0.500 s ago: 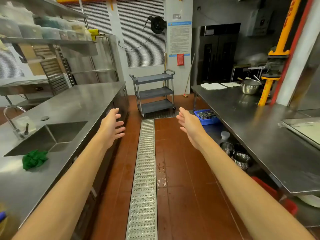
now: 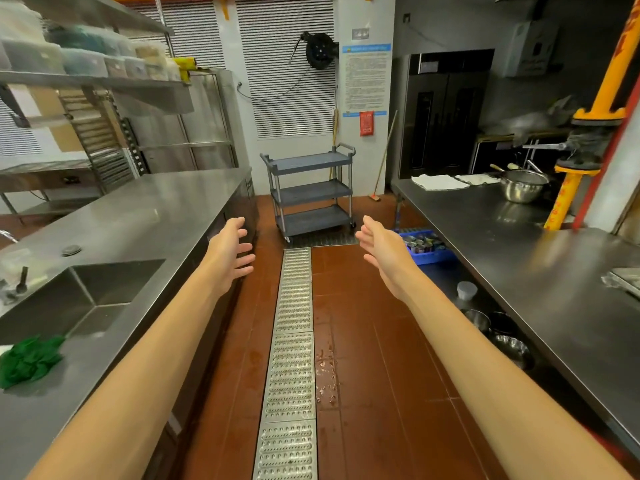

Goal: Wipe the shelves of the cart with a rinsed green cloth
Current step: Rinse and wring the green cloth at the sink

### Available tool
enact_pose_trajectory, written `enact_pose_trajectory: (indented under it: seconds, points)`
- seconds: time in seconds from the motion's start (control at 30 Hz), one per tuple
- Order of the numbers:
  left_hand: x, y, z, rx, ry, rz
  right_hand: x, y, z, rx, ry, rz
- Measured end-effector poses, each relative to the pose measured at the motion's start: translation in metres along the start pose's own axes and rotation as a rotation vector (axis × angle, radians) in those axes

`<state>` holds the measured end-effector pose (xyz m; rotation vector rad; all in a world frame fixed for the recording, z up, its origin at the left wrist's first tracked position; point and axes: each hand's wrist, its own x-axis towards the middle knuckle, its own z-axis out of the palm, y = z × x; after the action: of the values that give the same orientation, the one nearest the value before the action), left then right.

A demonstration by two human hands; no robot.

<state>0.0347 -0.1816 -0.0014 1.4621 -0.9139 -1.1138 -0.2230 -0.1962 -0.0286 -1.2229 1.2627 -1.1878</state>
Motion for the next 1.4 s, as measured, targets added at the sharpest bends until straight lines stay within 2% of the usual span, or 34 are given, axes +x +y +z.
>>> enact_pose_trajectory:
  seconds: [0.43,0.9,1.17,1.4]
  points:
    - [0.105,0.015,0.045,0.003,0.023,-0.008,0.114,0.0,-0.016,-0.01,-0.041,-0.007]
    - [0.195,0.028,0.084,0.018,0.227,-0.031,0.268,-0.013,-0.02,-0.011,-0.214,-0.003]
    - [0.218,0.013,0.06,-0.008,0.352,-0.076,0.303,-0.003,0.01,-0.03,-0.352,0.006]
    - [0.23,0.004,0.018,-0.057,0.457,-0.107,0.319,0.007,0.069,-0.039,-0.468,0.033]
